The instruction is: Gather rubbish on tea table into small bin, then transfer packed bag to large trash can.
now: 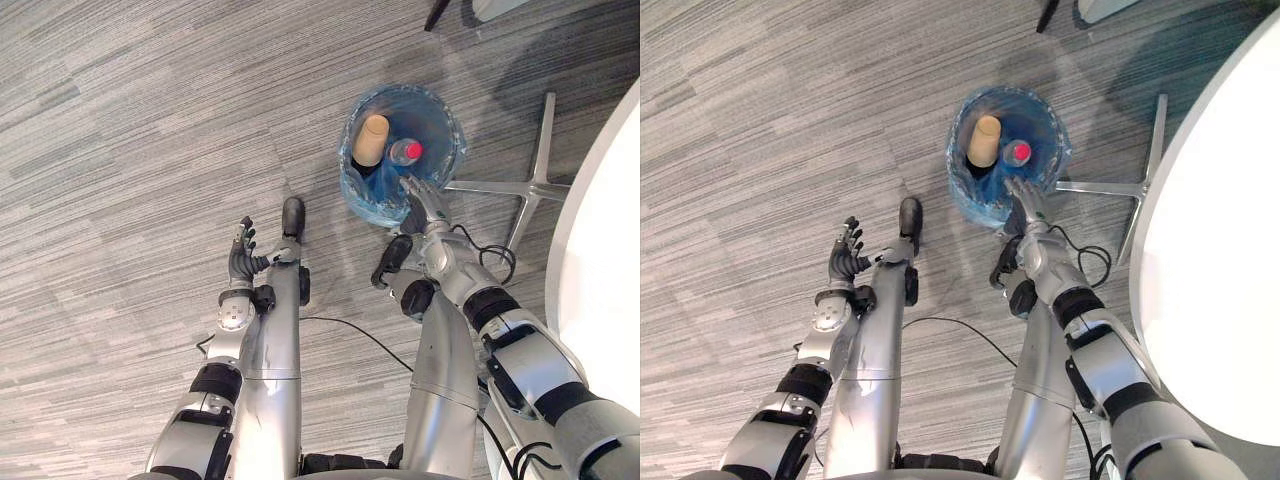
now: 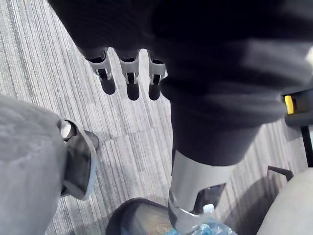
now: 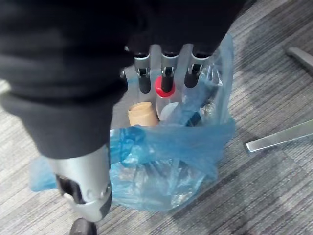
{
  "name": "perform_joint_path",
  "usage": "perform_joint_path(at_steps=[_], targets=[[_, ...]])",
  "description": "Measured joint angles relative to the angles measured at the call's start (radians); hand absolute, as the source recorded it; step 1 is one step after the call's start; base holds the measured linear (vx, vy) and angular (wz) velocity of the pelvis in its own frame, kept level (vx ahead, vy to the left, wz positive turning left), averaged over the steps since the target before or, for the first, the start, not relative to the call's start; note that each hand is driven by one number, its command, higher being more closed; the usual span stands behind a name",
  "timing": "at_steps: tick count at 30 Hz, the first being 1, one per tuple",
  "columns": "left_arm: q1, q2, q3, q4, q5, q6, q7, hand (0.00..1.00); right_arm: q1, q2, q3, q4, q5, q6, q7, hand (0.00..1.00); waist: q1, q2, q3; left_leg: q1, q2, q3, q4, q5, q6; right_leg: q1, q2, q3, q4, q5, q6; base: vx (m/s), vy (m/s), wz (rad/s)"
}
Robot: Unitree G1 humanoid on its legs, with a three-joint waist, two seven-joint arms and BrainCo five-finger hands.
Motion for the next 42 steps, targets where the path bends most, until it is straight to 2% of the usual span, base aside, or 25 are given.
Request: perform_joint_path(at_steps=[1,3,6,15,22,29,32,37,40,42], targets=[[-0.002,-0.001,0.000,-0.002,-0.001,-0.002,0.000,0.00,-0.008,-0.003,0.000,0.008,0.000,0.003,0.000,1.00,0.000,0.002,-0.001,-0.009,0.000,0.000,0.001,0.000,0.000,-0.011,-0.005,0.000,0.006,-0.003,-0.001,-0.04,-0.003,0.08],[-0.004,-0.003,-0.002,-0.004,-0.001,-0.001,0.000,0.00,-0.022,-0.006,0.001,0.032,0.000,0.005,0.000,1.00,0.002,0.014,-0.007,-0.030,0.000,0.000,0.010,0.000,0.000,-0.027,-0.009,-0.003,0.016,-0.006,0.000,-0.04,0.001,0.09],[-0.015,-0.002,-0.002,-0.003,-0.001,0.000,0.001,0.00,-0.038,-0.006,0.002,0.038,0.004,0.019,0.002,1.00,0.006,0.014,-0.008,-0.047,-0.003,0.002,0.016,0.001,0.000,-0.047,-0.009,-0.001,0.026,-0.008,0.002,-0.02,0.004,0.03],[-0.020,-0.013,-0.002,-0.003,-0.008,0.001,0.000,0.00,-0.065,-0.014,0.042,0.042,0.059,0.018,0.007,1.00,0.020,0.015,-0.008,-0.053,-0.003,-0.002,0.031,-0.001,0.000,-0.049,-0.010,-0.001,0.041,-0.016,0.005,-0.03,0.011,0.01],[-0.020,-0.016,0.003,-0.009,-0.010,0.007,0.001,0.00,-0.064,-0.011,0.039,0.019,0.100,0.000,0.006,1.00,0.022,0.015,-0.008,-0.053,-0.002,-0.003,0.035,0.000,0.000,-0.049,-0.008,-0.002,0.044,-0.014,0.003,-0.04,0.018,0.00],[-0.017,-0.022,0.021,-0.018,-0.010,0.023,0.016,0.00,-0.003,0.008,-0.003,-0.149,0.179,-0.011,0.001,1.00,0.017,0.015,-0.008,-0.045,0.003,-0.007,0.068,0.001,-0.003,-0.031,-0.005,-0.002,0.058,-0.013,0.000,-0.04,0.023,-0.03],[-0.008,-0.023,0.027,-0.016,-0.009,0.046,0.016,0.00,0.053,0.038,-0.026,-0.265,0.217,-0.019,0.001,1.00,-0.002,0.015,-0.008,-0.007,0.003,-0.007,0.072,-0.004,0.003,0.012,-0.005,-0.003,0.054,-0.013,0.001,-0.05,0.026,-0.04],[0.035,-0.041,0.031,-0.021,-0.007,0.064,0.013,0.00,0.217,0.107,-0.081,-0.454,0.284,-0.022,0.000,1.00,-0.006,0.014,-0.009,0.119,0.020,0.007,0.024,-0.012,-0.001,0.133,0.011,0.003,0.002,-0.006,0.010,-0.04,0.011,-0.07],[0.107,-0.042,0.002,-0.033,0.002,0.080,0.007,0.00,0.355,0.149,-0.089,-0.583,0.330,-0.029,0.004,1.00,-0.014,0.013,-0.009,0.249,0.052,0.059,-0.033,-0.010,-0.001,0.258,0.026,0.004,-0.059,0.002,0.020,0.01,-0.025,-0.07],[0.152,-0.041,-0.005,-0.059,0.006,0.084,-0.007,0.00,0.423,0.167,-0.089,-0.647,0.359,-0.045,0.007,1.00,-0.027,0.008,-0.012,0.320,0.053,0.070,-0.064,-0.007,0.003,0.327,0.028,0.003,-0.094,0.008,0.018,0.12,-0.032,-0.12]])
